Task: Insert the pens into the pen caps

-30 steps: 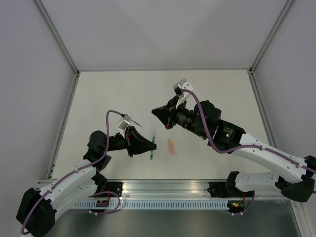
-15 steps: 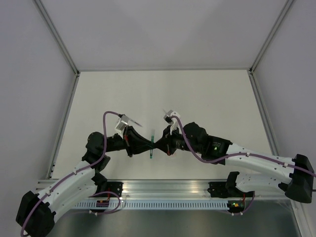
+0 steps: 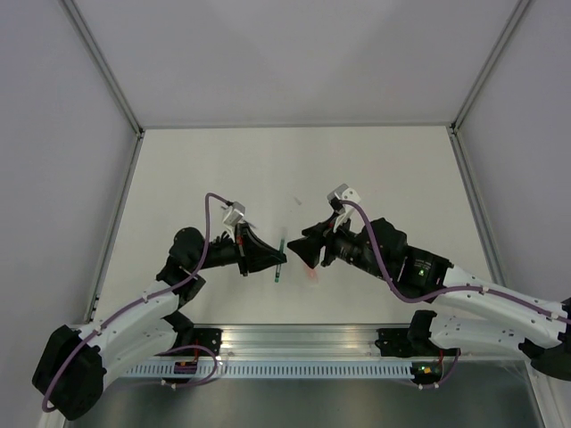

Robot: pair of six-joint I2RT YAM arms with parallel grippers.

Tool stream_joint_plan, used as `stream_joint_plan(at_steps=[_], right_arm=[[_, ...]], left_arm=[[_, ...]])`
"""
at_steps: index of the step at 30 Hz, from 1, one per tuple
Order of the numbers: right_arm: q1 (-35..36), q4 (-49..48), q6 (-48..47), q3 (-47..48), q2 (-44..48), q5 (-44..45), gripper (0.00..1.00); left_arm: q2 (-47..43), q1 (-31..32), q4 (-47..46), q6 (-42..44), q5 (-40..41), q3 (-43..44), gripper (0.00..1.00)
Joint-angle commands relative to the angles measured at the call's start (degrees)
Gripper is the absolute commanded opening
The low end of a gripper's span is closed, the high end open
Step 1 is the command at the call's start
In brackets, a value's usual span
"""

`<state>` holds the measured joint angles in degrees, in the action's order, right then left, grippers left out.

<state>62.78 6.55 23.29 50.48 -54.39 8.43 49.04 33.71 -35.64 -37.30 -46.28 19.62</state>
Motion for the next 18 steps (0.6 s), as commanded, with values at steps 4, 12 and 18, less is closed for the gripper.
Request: stream_joint_plan(at_steps=[4, 12, 18], right_arm=[[0.1, -3.6, -0.8, 0.0, 1.9, -2.4, 0.67], [0.1, -9.7, 0.9, 0.6, -2.8, 2.2, 0.61], [0.1, -13.3, 1.8, 2.9, -6.5, 0.8, 0.43]], left_arm=[[1.4, -0.1, -7.6, -2.0, -1.3, 0.3, 0.02], [0.4, -0.2, -11.8, -3.0, -4.0, -0.8, 0.02], [0.4, -0.1, -11.5, -2.4, -5.0, -0.7, 0.02]])
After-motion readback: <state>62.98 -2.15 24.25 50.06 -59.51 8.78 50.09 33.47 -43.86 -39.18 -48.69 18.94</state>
